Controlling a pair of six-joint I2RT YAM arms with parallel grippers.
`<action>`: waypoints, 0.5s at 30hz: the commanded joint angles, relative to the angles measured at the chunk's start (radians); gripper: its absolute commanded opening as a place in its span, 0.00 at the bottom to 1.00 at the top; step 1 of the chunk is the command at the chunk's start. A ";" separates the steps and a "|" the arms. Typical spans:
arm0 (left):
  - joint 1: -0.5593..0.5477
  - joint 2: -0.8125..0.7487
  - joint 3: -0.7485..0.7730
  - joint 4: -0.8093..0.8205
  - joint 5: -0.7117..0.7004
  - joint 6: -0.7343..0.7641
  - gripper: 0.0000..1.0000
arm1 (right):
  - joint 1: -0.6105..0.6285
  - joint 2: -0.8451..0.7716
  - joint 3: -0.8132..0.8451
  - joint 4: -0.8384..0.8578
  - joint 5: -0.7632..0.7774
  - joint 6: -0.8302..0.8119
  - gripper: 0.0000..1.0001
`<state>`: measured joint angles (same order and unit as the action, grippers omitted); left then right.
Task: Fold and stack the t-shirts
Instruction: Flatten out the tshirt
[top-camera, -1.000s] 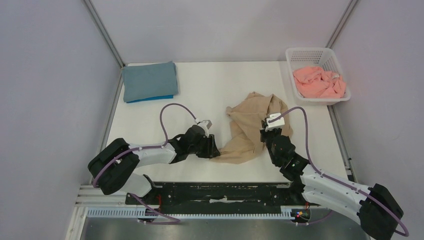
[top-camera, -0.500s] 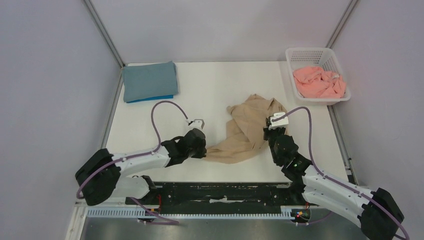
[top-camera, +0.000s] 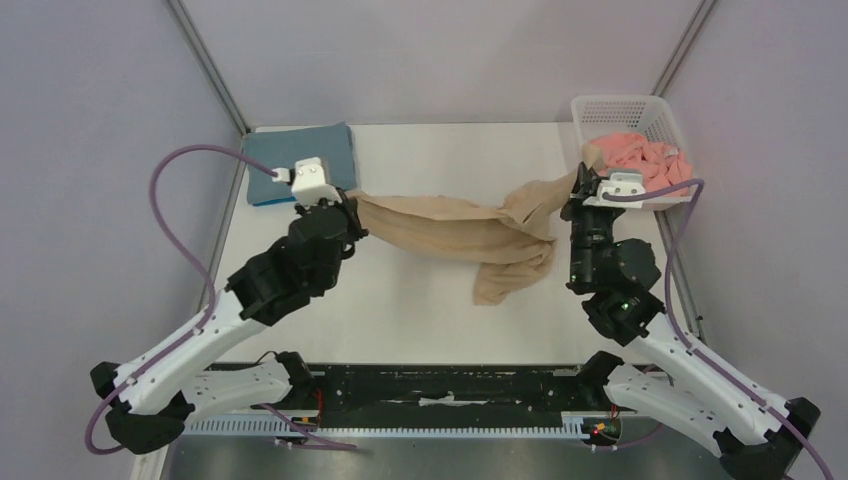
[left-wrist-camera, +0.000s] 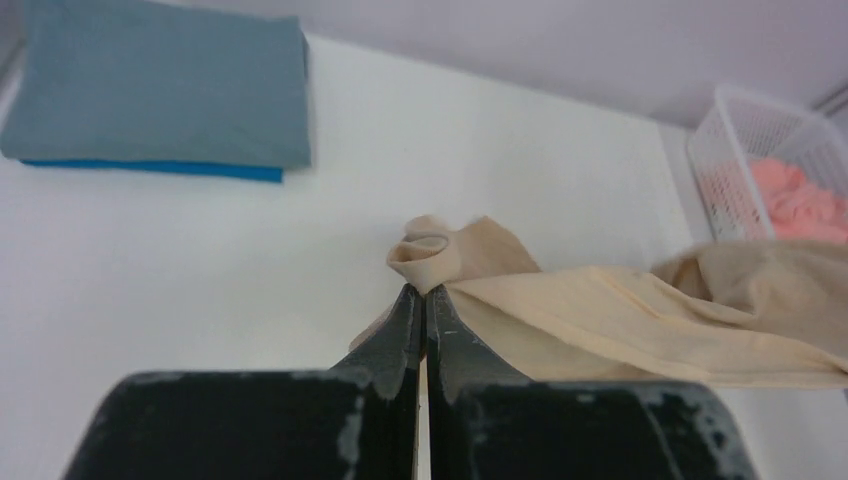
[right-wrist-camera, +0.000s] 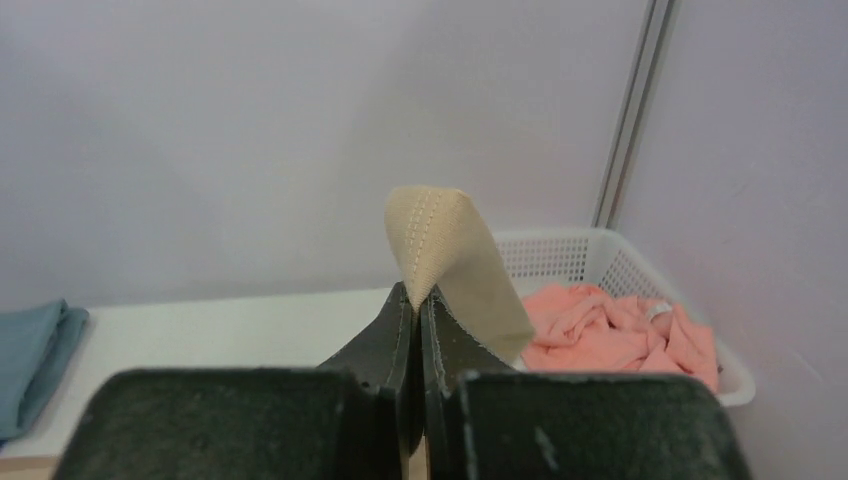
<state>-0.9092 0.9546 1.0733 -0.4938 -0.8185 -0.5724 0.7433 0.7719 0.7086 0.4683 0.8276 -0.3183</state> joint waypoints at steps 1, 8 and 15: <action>0.003 -0.091 0.170 -0.032 -0.177 0.165 0.02 | -0.003 -0.027 0.187 -0.008 -0.059 -0.113 0.00; 0.003 -0.180 0.398 0.045 0.054 0.319 0.02 | -0.002 -0.047 0.491 -0.214 -0.390 0.028 0.00; 0.003 -0.186 0.644 0.019 0.257 0.374 0.02 | -0.002 0.033 0.833 -0.350 -0.620 0.150 0.00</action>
<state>-0.9096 0.7628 1.6096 -0.4919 -0.6788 -0.2897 0.7437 0.7795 1.3804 0.1722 0.3843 -0.2516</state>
